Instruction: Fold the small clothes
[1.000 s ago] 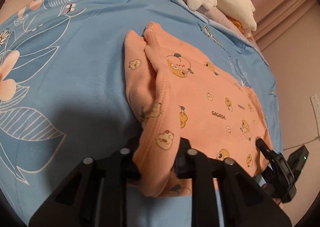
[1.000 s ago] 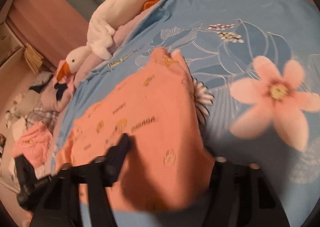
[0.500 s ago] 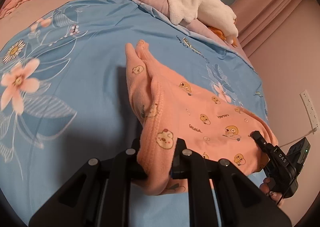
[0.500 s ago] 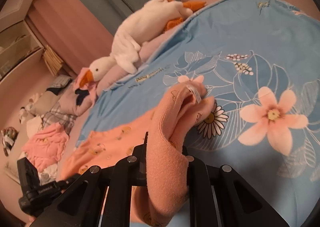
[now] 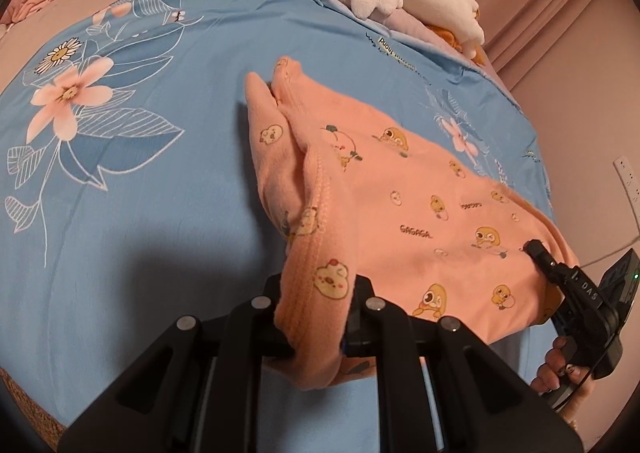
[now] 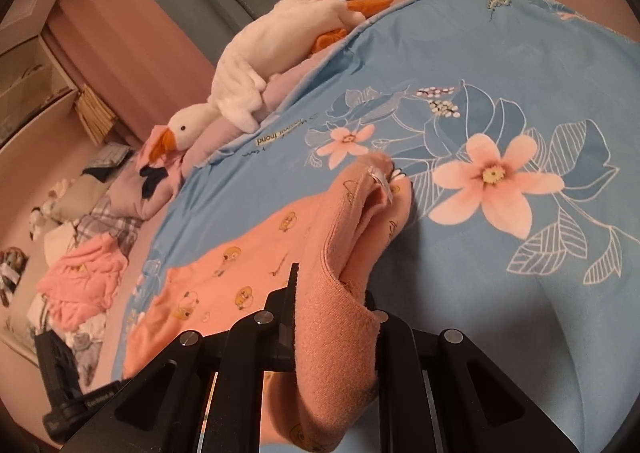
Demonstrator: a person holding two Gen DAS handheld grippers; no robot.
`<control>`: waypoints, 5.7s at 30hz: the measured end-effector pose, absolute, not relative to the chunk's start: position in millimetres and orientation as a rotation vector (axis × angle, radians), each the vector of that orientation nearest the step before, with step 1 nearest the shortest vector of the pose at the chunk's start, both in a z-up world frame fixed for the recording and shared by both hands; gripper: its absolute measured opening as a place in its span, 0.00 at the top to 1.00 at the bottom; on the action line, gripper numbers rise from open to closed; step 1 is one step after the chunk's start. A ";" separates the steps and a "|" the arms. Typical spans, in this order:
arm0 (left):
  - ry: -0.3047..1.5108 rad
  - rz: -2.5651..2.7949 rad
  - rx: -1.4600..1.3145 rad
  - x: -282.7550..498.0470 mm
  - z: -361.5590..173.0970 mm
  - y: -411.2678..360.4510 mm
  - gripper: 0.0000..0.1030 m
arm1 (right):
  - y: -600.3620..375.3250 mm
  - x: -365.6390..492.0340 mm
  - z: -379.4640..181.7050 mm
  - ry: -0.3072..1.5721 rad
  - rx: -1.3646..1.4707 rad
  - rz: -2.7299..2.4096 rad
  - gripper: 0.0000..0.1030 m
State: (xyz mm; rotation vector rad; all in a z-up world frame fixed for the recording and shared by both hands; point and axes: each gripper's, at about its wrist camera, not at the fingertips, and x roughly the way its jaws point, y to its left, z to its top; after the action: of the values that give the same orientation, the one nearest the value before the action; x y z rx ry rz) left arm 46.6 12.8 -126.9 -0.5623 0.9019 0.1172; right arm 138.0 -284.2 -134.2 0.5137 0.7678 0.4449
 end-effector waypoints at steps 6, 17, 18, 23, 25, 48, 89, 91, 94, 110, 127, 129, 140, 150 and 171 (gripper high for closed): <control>0.914 0.144 -0.523 42.8 -131.6 11.8 0.80 | -282.9 131.9 -132.5 0.762 0.499 0.448 0.84; 0.906 0.180 -0.454 24.3 -121.4 20.8 0.58 | -258.7 123.8 -102.0 0.703 0.370 0.479 0.84; 0.907 0.191 -0.444 23.1 -121.0 22.3 0.57 | -256.2 123.5 -99.0 0.701 0.358 0.483 0.84; 0.899 0.185 -0.459 13.3 -117.8 32.3 0.52 | -237.7 122.3 -85.4 0.690 0.283 0.504 0.84; 0.897 0.195 -0.455 9.8 -116.0 34.7 0.47 | -227.4 122.3 -79.6 0.683 0.254 0.520 0.84; 0.877 0.268 -0.511 -18.1 -112.6 69.0 0.36 | -67.4 104.0 -110.9 0.869 -0.150 0.819 0.82; 0.907 -0.062 -0.670 36.7 -122.7 30.0 0.88 | -133.9 132.4 -115.7 0.898 0.184 0.809 0.64; 0.901 -0.059 -0.669 31.6 -121.4 30.8 0.88 | -122.6 138.4 -116.6 0.924 0.188 0.851 0.66; 0.895 -0.057 -0.675 27.3 -121.6 34.6 0.87 | -109.3 144.8 -117.3 0.942 0.165 0.873 0.70; 0.919 -0.037 -0.672 13.2 -132.4 43.3 0.88 | -46.5 162.3 -128.6 0.993 0.035 0.900 0.77; 0.821 0.017 -0.565 32.1 -94.0 54.7 0.12 | -112.2 144.8 -81.6 0.804 0.008 0.677 0.16; 0.853 0.014 -0.559 41.8 -103.5 54.1 0.12 | -127.0 144.7 -86.8 0.822 0.031 0.658 0.15; 0.962 -0.018 -0.589 63.3 -137.2 47.2 0.16 | -143.7 145.7 -138.3 0.985 0.126 0.708 0.15; 0.940 -0.039 -0.627 65.2 -135.7 40.6 0.70 | -125.2 142.8 -152.3 0.988 0.159 0.785 0.69; 0.806 -0.148 -0.439 111.9 -93.3 -36.2 0.75 | -194.5 165.6 -111.8 0.775 0.220 0.729 0.77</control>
State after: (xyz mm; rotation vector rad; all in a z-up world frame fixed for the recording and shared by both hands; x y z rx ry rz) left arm 111.9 -36.2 -93.3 -0.4391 0.8058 -0.1483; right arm 165.6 -194.5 -111.8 0.2202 0.7751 0.7288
